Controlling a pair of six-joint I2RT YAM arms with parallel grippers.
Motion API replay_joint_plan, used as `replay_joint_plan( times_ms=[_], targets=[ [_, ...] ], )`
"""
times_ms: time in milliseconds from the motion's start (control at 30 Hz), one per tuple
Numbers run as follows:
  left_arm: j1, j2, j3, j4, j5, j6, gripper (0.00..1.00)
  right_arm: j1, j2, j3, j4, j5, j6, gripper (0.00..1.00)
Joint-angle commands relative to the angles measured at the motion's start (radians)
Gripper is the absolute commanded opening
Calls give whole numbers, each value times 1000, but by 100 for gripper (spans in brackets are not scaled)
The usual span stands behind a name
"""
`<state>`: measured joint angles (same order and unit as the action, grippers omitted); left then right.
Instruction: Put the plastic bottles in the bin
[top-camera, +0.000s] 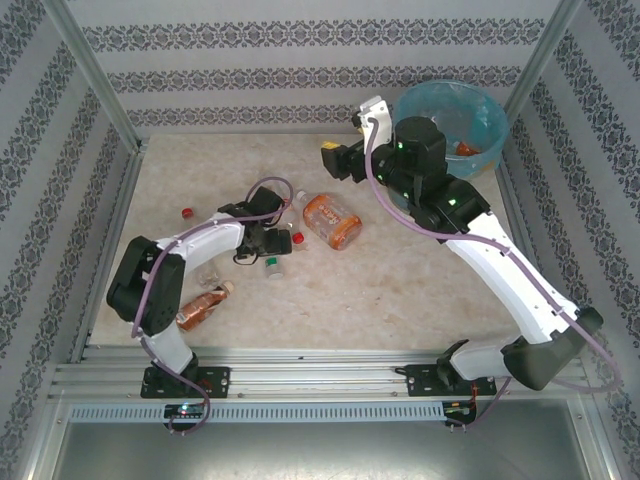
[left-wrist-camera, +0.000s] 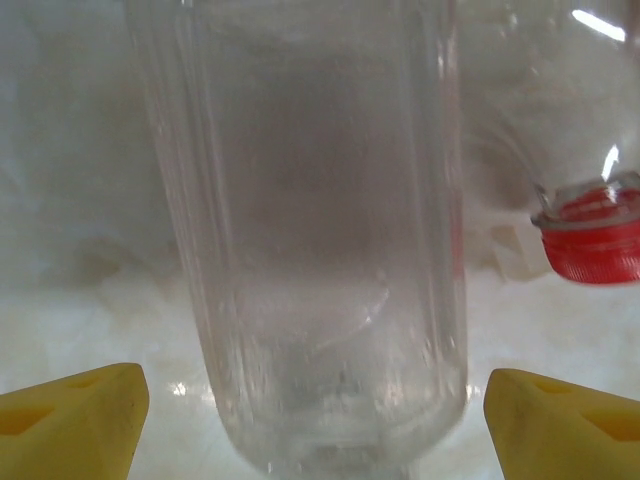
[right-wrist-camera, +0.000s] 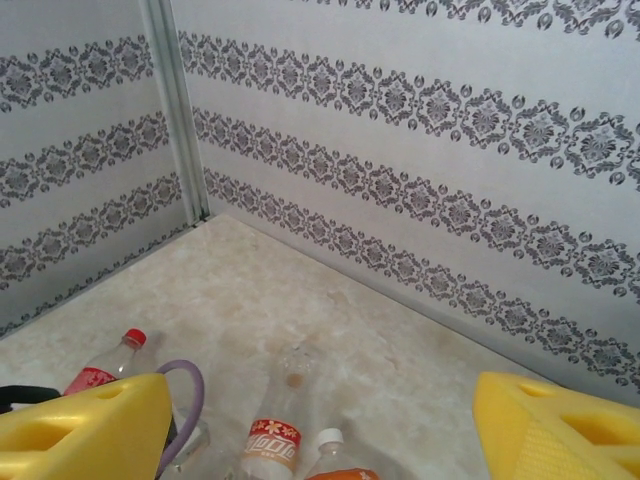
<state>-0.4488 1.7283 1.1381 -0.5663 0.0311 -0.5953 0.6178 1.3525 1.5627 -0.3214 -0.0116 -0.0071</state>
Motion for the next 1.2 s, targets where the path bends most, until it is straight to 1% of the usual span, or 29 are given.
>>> replay_joint_plan(
  times_ms=[0, 100, 200, 267, 400, 533, 667, 767, 933, 1067, 1167],
  targets=[
    [21, 29, 48, 59, 1, 19, 87, 14, 15, -1, 28, 24, -8, 79],
    [27, 67, 72, 51, 0, 39, 85, 14, 19, 3, 27, 30, -16, 80],
    [28, 87, 72, 52, 11, 57, 78, 14, 16, 5, 26, 44, -31, 80],
    [30, 89, 62, 59, 19, 59, 77, 13, 14, 7, 24, 51, -36, 80],
    [30, 77, 42, 80, 39, 57, 69, 14, 17, 10, 23, 45, -27, 80],
    [31, 66, 30, 79, 32, 69, 60, 16, 21, 10, 23, 39, -15, 80],
    [36, 40, 22, 59, 15, 83, 59, 18, 20, 11, 22, 41, -14, 80],
    [37, -15, 18, 26, -11, 91, 59, 19, 19, 10, 28, 41, -14, 80],
    [38, -161, 19, -42, -59, 98, 59, 12, 34, 37, 9, 2, -9, 80],
    [38, -292, 46, -80, -46, 105, 59, -24, 33, 34, 18, -113, 48, 80],
    [36, -392, 62, -42, 21, 138, 58, -62, 32, 26, 40, -242, 94, 80]
  ],
)
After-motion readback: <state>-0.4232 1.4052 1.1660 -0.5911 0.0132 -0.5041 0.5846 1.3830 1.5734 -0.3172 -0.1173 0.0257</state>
